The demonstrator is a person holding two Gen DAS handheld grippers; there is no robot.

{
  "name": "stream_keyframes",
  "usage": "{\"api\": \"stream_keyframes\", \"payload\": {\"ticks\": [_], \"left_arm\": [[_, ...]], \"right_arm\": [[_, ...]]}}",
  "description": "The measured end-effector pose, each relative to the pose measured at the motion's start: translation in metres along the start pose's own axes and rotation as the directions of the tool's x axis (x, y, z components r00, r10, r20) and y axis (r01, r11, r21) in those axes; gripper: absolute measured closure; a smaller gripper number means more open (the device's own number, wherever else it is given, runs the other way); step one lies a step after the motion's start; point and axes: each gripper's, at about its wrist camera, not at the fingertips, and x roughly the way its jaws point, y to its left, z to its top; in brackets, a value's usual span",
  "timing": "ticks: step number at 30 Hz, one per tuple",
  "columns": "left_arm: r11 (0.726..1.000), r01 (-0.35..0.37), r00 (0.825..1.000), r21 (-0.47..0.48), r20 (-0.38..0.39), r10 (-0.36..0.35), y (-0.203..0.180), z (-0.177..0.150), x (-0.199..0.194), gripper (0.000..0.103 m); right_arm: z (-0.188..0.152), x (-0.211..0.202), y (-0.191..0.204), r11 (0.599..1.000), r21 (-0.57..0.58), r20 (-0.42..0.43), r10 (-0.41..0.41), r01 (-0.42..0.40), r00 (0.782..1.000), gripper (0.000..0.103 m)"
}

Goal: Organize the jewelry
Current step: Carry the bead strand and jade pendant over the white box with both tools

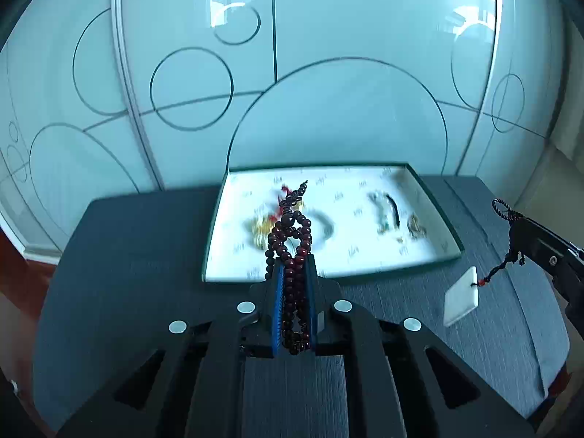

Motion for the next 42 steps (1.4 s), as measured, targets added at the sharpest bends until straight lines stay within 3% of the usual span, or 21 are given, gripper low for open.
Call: {"api": "stream_keyframes", "payload": {"ticks": [6,12,20,28,42], "left_arm": [[1.0,-0.01,1.0,-0.002,0.015,0.01,0.001,0.031,0.024,0.092],[1.0,-0.016,1.0,-0.002,-0.003,0.016,-0.005,0.047,0.065,0.092],[1.0,-0.026,0.998,0.01,-0.065,0.026,-0.018,0.043,0.121,0.092],[0.999,-0.042,0.994,0.018,-0.101,0.043,-0.022,0.043,0.162,0.092],[0.998,-0.063,0.991,0.008,-0.119,0.064,-0.022,0.042,0.188,0.091]], "right_arm": [[0.03,0.028,-0.003,1.0,0.01,0.011,0.004,-0.004,1.0,0.093],[0.038,0.069,-0.012,0.999,0.035,-0.026,0.0,0.001,1.0,0.092],[0.031,0.124,-0.029,0.996,0.093,-0.119,0.006,0.005,0.993,0.092],[0.029,0.167,-0.033,0.993,0.121,-0.159,0.007,0.012,0.987,0.092],[0.025,0.213,-0.037,0.991,0.129,-0.206,-0.01,0.038,0.978,0.091]]}}
